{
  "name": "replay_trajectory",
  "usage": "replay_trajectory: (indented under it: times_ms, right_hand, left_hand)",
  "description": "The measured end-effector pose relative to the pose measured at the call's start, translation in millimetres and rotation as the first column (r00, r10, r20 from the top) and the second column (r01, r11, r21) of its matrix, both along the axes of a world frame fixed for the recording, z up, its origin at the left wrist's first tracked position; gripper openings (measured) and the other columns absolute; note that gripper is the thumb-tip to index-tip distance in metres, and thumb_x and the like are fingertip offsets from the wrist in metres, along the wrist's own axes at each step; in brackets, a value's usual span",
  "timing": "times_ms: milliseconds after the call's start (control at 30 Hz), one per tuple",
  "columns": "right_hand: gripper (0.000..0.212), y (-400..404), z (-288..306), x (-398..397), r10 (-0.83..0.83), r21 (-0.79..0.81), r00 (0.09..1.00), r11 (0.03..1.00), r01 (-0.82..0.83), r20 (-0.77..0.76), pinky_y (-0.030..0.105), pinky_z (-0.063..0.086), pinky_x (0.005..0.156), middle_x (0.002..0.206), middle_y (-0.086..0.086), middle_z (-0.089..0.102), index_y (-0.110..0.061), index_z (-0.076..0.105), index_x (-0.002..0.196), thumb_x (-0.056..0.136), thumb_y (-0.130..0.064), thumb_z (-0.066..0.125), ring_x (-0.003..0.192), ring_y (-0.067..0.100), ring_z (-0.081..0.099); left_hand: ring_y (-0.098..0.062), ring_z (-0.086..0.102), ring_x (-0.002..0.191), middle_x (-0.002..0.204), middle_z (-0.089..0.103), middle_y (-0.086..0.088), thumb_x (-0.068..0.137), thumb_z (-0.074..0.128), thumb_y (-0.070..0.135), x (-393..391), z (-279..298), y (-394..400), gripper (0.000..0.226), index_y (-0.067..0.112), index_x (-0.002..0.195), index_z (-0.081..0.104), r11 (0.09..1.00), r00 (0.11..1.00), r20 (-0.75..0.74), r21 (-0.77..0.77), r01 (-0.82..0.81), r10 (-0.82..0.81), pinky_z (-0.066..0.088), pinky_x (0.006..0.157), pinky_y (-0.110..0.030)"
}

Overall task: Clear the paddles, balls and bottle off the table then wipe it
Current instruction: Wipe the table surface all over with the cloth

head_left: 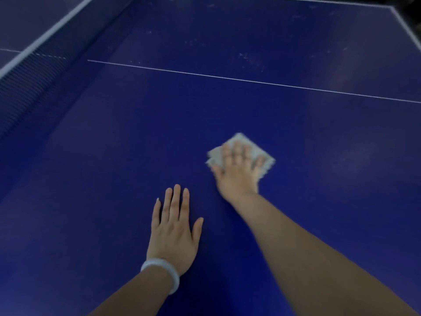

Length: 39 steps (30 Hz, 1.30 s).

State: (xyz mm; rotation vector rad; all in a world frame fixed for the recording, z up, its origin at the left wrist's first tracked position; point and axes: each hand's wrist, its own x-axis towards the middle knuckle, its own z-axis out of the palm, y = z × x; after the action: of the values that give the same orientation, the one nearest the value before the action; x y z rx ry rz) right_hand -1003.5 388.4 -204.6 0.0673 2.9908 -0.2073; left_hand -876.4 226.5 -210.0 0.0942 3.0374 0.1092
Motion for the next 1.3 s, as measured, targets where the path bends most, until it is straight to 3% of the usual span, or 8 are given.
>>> replay_trajectory:
  times_ms: [167, 267, 433, 667, 833, 933, 1133, 1300]
  right_hand:
    - [0.065, 15.4, -0.1, 27.6, 0.326, 0.027, 0.945, 0.945, -0.326, 0.006, 0.060, -0.011, 0.116, 0.164, 0.000, -0.011, -0.029, -0.003, 0.156, 0.100, -0.057, 0.014, 0.150, 0.023, -0.017]
    - [0.069, 105.1, 2.5, 37.1, 0.027, 0.093, 0.995, 0.995, -0.036, 0.099, 0.065, -0.009, 0.115, 0.164, 0.002, -0.015, -0.030, -0.001, 0.157, 0.093, -0.056, 0.000, 0.148, 0.028, -0.020]
    - [0.068, 141.3, 8.3, 80.0, -0.512, 0.042, 0.858, 0.859, 0.511, 0.028, 0.065, -0.002, 0.115, 0.164, 0.005, -0.008, -0.027, -0.003, 0.157, 0.098, -0.058, 0.007, 0.151, 0.027, -0.010]
    - [0.067, 49.4, -1.7, 110.2, 0.208, 0.094, 0.978, 0.975, -0.203, -0.037, 0.060, -0.005, 0.118, 0.164, -0.001, -0.006, -0.028, 0.000, 0.156, 0.099, -0.059, 0.015, 0.151, 0.024, -0.008]
    - [0.070, 148.9, 1.4, 133.9, -0.424, 0.020, 0.906, 0.905, 0.424, 0.004, 0.059, -0.006, 0.118, 0.165, -0.001, -0.005, -0.032, -0.005, 0.155, 0.093, -0.063, 0.007, 0.151, 0.020, -0.011]
    - [0.065, 123.6, 0.3, 148.9, -0.508, 0.039, 0.861, 0.860, 0.508, -0.011, 0.062, -0.001, 0.117, 0.165, 0.003, -0.005, -0.031, -0.013, 0.150, 0.097, -0.060, 0.010, 0.151, 0.023, -0.010]
    - [0.067, 10.6, -5.4, 134.1, 0.088, 0.077, 0.993, 0.994, -0.082, -0.076, 0.062, 0.007, 0.118, 0.164, 0.005, 0.010, -0.023, 0.015, 0.157, 0.099, -0.058, 0.017, 0.151, 0.027, 0.005]
    - [0.067, 24.5, -7.2, 126.6, 0.204, 0.085, 0.976, 0.977, -0.197, -0.073, 0.060, 0.009, 0.119, 0.165, -0.001, 0.006, -0.027, 0.014, 0.157, 0.098, -0.060, 0.014, 0.152, 0.021, 0.000]
  left_hand:
    - [-0.017, -0.014, 0.150, 0.163, -0.011, -0.003, 0.093, -0.009, 0.057, 0.1, -3.5, -0.2, 0.076, 0.012, 0.154, -0.008, 1.000, 1.000, -0.016, 0.025, 0.010, -0.009, -0.004, 0.123, -0.042]
    - [-0.019, -0.010, 0.151, 0.163, -0.006, -0.004, 0.095, -0.006, 0.057, 0.5, -2.2, -0.3, 0.076, 0.011, 0.154, -0.003, 1.000, 1.000, -0.011, 0.031, 0.002, -0.001, 0.000, 0.123, -0.043]
    - [-0.020, -0.011, 0.150, 0.163, -0.007, -0.005, 0.095, -0.008, 0.057, 0.1, -3.5, 0.6, 0.075, 0.011, 0.154, -0.005, 1.000, 1.000, -0.002, 0.016, -0.005, 0.005, 0.001, 0.123, -0.045]
    - [-0.020, -0.009, 0.151, 0.164, -0.004, -0.005, 0.097, -0.003, 0.056, 0.5, -6.5, -1.2, 0.074, 0.010, 0.155, -0.002, 1.000, 1.000, -0.018, 0.031, 0.008, -0.007, 0.003, 0.123, -0.044]
    - [-0.021, -0.002, 0.151, 0.163, 0.003, -0.006, 0.097, 0.001, 0.056, -0.2, -5.3, 0.1, 0.074, 0.010, 0.155, 0.005, 0.999, 1.000, -0.022, 0.047, 0.001, 0.000, 0.006, 0.123, -0.046]
    - [-0.022, -0.001, 0.151, 0.163, 0.003, -0.006, 0.097, 0.001, 0.055, 0.0, -4.0, -0.6, 0.074, 0.010, 0.155, 0.004, 0.999, 1.000, -0.007, 0.049, -0.003, 0.003, 0.006, 0.123, -0.046]
    - [-0.017, -0.017, 0.149, 0.162, -0.013, -0.002, 0.094, -0.007, 0.056, -0.5, -2.3, -7.4, 0.073, 0.014, 0.154, -0.008, 0.996, 1.000, -0.012, 0.081, 0.020, -0.019, -0.007, 0.122, -0.041]
    - [-0.011, -0.009, 0.149, 0.164, 0.003, 0.000, 0.099, 0.016, 0.049, -1.6, 6.3, -57.0, 0.066, 0.017, 0.156, 0.012, 0.977, 0.997, -0.045, 0.204, 0.068, -0.060, -0.007, 0.122, -0.035]
